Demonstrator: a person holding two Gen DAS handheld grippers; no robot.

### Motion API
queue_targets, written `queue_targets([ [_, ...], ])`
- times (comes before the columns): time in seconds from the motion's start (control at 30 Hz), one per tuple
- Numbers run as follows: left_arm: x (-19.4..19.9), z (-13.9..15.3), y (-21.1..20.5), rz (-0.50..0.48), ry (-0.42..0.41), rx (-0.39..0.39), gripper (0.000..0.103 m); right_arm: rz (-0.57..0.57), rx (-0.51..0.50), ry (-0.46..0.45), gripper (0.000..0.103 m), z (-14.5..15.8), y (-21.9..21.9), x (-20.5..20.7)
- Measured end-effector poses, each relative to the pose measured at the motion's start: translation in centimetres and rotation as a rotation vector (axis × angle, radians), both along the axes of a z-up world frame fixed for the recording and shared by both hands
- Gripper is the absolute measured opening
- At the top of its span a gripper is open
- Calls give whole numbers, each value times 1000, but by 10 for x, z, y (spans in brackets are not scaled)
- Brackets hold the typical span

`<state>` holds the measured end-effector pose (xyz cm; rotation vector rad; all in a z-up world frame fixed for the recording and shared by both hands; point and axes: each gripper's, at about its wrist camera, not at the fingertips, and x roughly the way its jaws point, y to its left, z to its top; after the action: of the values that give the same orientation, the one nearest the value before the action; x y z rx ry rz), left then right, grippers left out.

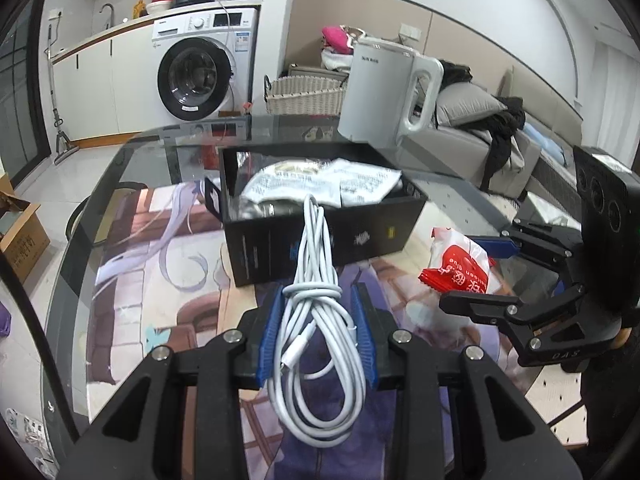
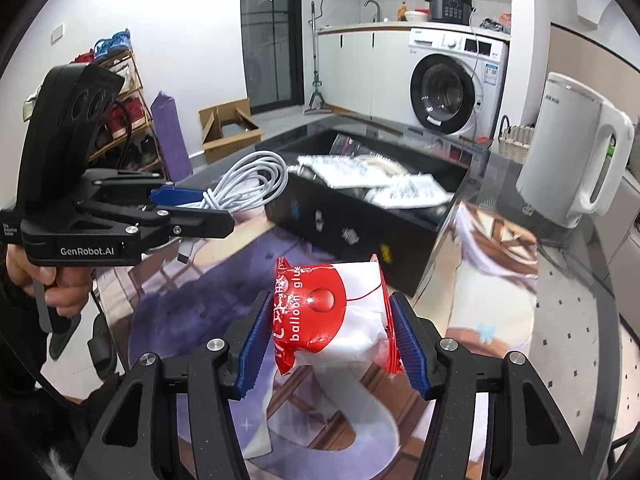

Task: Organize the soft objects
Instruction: 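Carry the cable and balloon bag into the black box and open both tools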

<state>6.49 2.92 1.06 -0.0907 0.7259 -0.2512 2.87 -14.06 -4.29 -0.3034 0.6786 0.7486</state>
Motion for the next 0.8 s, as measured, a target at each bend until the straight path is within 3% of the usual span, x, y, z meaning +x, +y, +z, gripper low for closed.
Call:
queue_targets([
  [0.37,26,24,-8,23,-58,-4,33,-40,23,-75,59,36,3,16],
  [0.8,56,39,-14,20,-107,35,33,-79,45,-109,59,46,7,40],
])
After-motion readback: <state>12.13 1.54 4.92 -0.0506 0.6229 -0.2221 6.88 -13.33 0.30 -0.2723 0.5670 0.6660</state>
